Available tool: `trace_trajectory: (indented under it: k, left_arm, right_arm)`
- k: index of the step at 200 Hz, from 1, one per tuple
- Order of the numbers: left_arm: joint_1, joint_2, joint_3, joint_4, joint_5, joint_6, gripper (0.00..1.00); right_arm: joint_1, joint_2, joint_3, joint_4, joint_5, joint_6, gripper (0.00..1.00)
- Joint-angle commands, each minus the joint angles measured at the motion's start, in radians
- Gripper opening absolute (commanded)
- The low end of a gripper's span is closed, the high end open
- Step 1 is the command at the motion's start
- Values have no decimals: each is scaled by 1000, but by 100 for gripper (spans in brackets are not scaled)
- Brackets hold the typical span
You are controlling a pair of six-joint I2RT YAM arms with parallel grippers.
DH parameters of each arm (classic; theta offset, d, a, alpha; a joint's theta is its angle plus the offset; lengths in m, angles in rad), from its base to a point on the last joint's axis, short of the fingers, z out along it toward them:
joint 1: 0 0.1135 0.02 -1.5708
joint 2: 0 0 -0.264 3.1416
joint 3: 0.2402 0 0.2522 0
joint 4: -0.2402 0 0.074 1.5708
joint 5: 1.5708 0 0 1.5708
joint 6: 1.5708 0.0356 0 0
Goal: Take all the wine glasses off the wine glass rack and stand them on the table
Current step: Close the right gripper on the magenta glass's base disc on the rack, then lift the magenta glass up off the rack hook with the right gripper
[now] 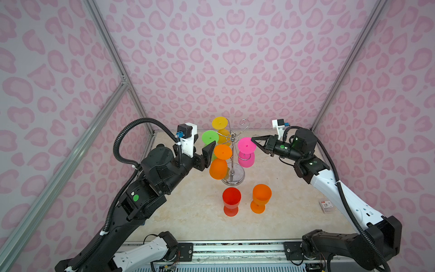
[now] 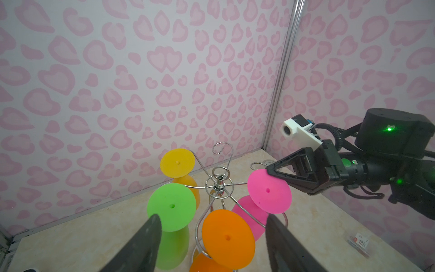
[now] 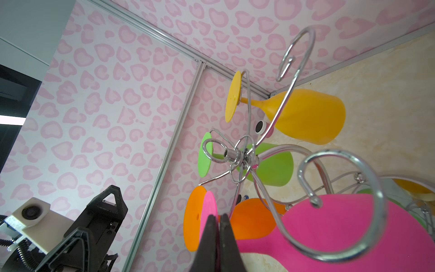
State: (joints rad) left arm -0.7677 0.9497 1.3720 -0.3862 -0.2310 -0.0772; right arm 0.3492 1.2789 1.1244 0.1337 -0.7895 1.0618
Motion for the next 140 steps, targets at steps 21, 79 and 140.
trace_trajectory:
  k: [21, 79, 140]
  left_arm:
    - [3, 1, 6, 50, 13, -2, 72]
    - [8, 24, 9, 66, 27, -6, 72]
    - [83, 82, -1, 150, 220, -83, 72]
  right_arm:
    - [-53, -56, -37, 24, -17, 6, 0]
    - [-173, -237, -90, -123, -36, -36, 0]
    - [-311, -377, -7, -253, -80, -63, 0]
